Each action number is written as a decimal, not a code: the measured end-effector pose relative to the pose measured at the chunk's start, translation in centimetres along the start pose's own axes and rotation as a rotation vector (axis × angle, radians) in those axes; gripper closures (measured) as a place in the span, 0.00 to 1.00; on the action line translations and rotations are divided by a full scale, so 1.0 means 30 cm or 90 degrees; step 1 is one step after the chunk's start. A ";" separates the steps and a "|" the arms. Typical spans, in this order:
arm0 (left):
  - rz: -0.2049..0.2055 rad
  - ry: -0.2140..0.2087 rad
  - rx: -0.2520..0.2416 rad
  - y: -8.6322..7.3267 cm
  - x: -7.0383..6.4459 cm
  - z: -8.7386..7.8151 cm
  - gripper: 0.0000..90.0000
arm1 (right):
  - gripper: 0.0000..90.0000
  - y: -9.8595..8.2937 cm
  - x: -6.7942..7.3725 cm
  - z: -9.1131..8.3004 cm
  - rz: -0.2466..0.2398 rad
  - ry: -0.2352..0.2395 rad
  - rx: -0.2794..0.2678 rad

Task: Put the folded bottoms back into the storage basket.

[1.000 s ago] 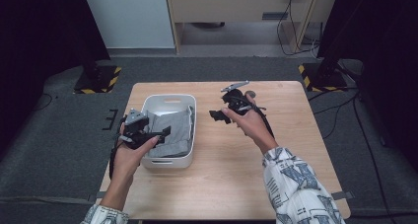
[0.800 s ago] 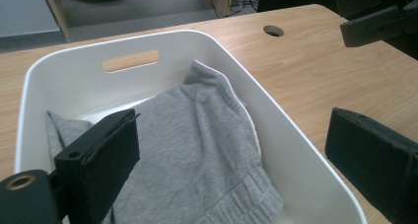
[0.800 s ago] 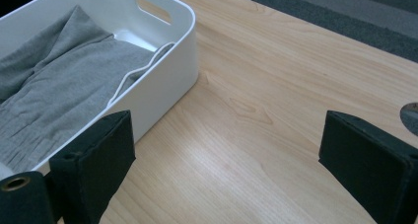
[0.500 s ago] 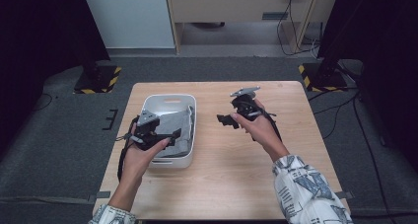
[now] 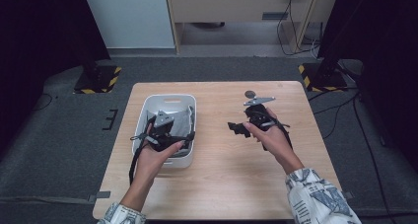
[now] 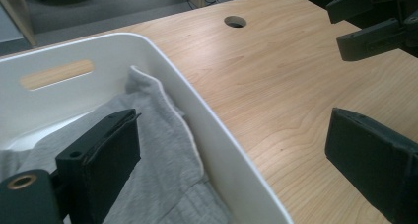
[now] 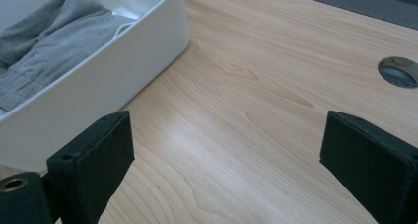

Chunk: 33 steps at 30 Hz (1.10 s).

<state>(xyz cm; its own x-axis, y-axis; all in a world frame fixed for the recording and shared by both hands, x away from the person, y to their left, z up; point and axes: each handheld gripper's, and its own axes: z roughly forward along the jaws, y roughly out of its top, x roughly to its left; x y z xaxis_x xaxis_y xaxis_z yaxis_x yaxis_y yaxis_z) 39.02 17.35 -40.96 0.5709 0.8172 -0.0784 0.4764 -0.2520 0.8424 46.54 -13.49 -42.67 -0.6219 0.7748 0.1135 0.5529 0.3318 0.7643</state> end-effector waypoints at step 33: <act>0.069 -0.109 0.029 -0.017 -0.310 0.152 0.07 | 0.07 -0.334 -0.131 -0.157 0.054 -0.025 0.008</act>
<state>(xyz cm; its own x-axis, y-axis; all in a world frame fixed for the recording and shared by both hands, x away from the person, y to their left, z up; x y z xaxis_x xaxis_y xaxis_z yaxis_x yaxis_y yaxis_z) 36.52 7.50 -43.10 0.7239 0.6851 -0.0812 0.4336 -0.3603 0.8259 40.83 -22.40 -47.78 -0.5507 0.8208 0.1518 0.6091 0.2708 0.7454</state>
